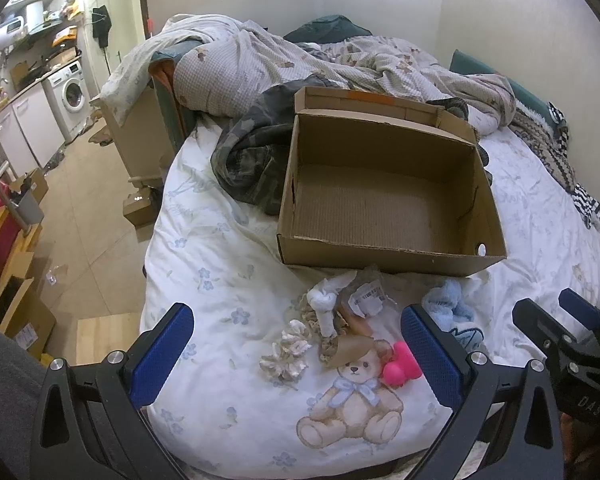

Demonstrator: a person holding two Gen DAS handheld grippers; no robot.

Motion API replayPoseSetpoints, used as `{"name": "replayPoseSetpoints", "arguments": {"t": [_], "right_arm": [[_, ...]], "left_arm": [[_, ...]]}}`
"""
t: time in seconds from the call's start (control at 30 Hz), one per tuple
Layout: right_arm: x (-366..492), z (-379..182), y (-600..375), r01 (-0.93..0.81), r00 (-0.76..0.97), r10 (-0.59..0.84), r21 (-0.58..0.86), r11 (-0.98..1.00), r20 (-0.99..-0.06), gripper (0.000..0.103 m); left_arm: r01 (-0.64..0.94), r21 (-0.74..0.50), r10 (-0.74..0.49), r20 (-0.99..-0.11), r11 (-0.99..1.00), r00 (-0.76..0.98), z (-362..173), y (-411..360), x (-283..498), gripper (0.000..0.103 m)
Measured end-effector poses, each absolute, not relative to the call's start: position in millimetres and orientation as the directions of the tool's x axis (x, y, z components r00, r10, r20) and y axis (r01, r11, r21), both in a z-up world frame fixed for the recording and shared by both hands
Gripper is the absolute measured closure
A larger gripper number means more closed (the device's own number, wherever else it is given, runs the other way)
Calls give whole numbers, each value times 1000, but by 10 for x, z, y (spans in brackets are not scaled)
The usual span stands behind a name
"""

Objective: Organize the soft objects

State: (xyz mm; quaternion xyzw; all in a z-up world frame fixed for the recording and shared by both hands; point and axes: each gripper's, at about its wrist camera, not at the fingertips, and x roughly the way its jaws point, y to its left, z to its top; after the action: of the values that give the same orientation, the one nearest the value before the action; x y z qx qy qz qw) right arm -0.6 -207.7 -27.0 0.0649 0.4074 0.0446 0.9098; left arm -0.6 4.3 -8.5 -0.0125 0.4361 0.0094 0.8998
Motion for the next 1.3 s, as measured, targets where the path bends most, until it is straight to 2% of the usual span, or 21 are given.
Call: {"name": "replayPoseSetpoints", "arguments": {"t": [0.5, 0.8, 1.03, 1.17, 1.3], "right_arm": [[5, -256, -2095, -24, 664, 133, 157, 987, -736, 0], [152, -176, -2136, -16, 637, 133, 159, 987, -759, 0], [422, -152, -2264, 8, 598, 184, 236, 972, -780, 0], [600, -192, -2311, 16, 566, 194, 246, 969, -802, 0], [759, -304, -2317, -20, 518, 228, 255, 967, -824, 0]], "left_arm": [[-20, -13, 2, -789, 1000, 614, -50, 36, 18, 0], [-52, -33, 2, -832, 998, 555, 66, 192, 205, 0], [-94, -5, 42, -870, 996, 491, 50, 341, 468, 0], [-103, 13, 55, -910, 995, 410, -147, 448, 649, 0], [-116, -40, -8, -965, 993, 263, -572, 552, 806, 1]]}}
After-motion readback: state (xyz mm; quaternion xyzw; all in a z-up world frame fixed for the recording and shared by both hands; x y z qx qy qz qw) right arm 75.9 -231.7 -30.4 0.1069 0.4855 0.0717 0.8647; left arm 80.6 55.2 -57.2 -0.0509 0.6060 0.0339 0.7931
